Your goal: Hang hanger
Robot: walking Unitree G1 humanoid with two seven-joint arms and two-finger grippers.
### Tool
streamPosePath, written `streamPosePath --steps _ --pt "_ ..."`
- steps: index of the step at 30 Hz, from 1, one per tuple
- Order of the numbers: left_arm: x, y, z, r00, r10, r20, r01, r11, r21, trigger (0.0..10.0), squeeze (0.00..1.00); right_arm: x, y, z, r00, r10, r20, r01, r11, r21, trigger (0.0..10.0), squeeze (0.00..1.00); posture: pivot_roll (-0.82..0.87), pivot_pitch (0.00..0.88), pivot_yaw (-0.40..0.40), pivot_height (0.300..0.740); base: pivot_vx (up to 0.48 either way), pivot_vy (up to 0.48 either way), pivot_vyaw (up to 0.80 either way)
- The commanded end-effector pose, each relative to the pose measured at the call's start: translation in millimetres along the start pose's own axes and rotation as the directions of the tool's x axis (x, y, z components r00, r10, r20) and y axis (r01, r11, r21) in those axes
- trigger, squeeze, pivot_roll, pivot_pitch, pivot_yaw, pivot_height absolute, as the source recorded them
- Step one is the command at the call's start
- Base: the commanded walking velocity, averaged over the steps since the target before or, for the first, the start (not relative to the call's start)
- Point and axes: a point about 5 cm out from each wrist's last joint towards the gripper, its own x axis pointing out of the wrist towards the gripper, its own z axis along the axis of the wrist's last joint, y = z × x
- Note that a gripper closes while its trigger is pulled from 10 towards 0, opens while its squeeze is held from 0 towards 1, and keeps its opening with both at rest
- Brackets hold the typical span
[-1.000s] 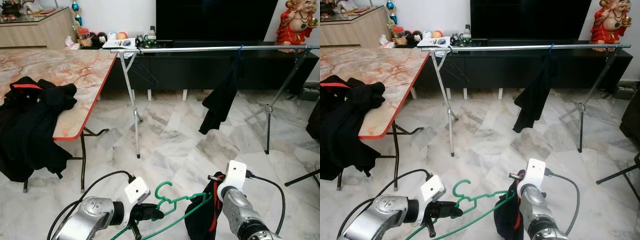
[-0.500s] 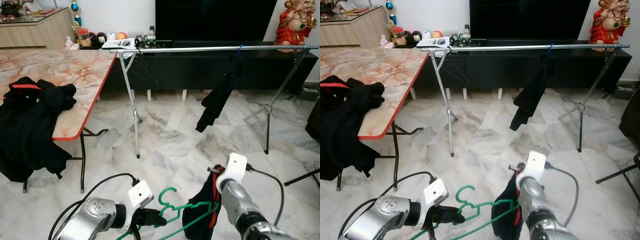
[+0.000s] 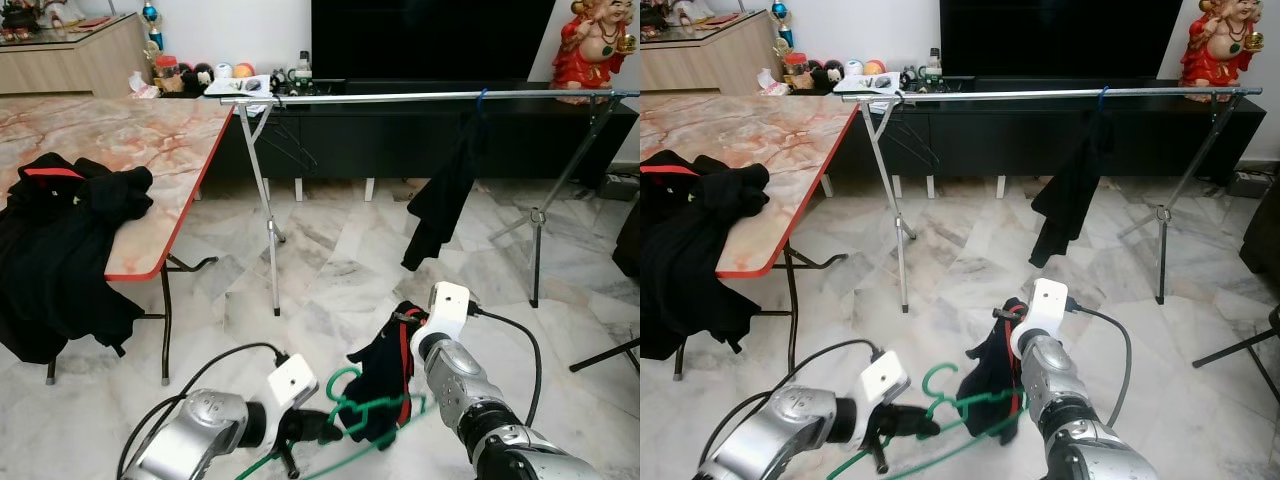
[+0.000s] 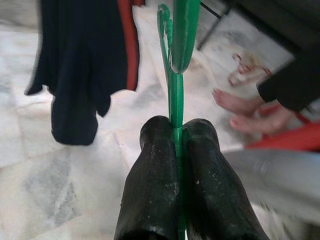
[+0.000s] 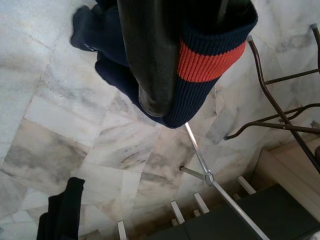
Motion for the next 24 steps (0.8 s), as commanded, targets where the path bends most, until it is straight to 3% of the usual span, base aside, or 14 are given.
streamPosePath --steps 1,5,10,15,24 --pt "-0.1 8.4 0 0.998 0.051 0.021 -0.05 0.998 -0.035 10.0 0.0 2.3 7.1 10 0.999 0.024 0.023 -0.024 1.0 0.002 10.0 0.0 0.16 0.02 0.002 0.74 0.0 0.0 0.0" --pt "6.4 15.9 2 0.995 0.082 0.059 -0.074 0.99 -0.12 10.0 0.0 2.4 8.4 9 0.999 0.032 0.02 -0.032 0.999 0.016 10.0 0.0 0.17 0.019 0.004 0.74 0.0 0.0 0.0" --pt "15.4 24.7 5 0.989 0.128 0.076 -0.113 0.978 -0.174 10.0 0.0 3.1 11.1 10 0.999 0.036 0.017 -0.036 0.999 0.019 10.0 0.0 0.17 0.022 0.002 0.74 0.0 0.0 0.0" --pt "15.5 25.8 5 0.989 0.133 0.068 -0.12 0.978 -0.171 10.0 0.0 3.2 11.2 11 0.999 0.035 0.019 -0.036 0.999 0.019 10.0 0.0 0.17 0.023 0.002 0.74 0.0 0.0 0.0" --pt "-5.0 30.2 -21 0.983 0.173 -0.063 -0.179 0.978 -0.106 10.0 0.0 1.4 0.7 8 1.0 -0.004 0.01 0.004 1.0 0.014 10.0 0.0 0.18 0.038 0.0 0.74 0.0 0.0 0.0"
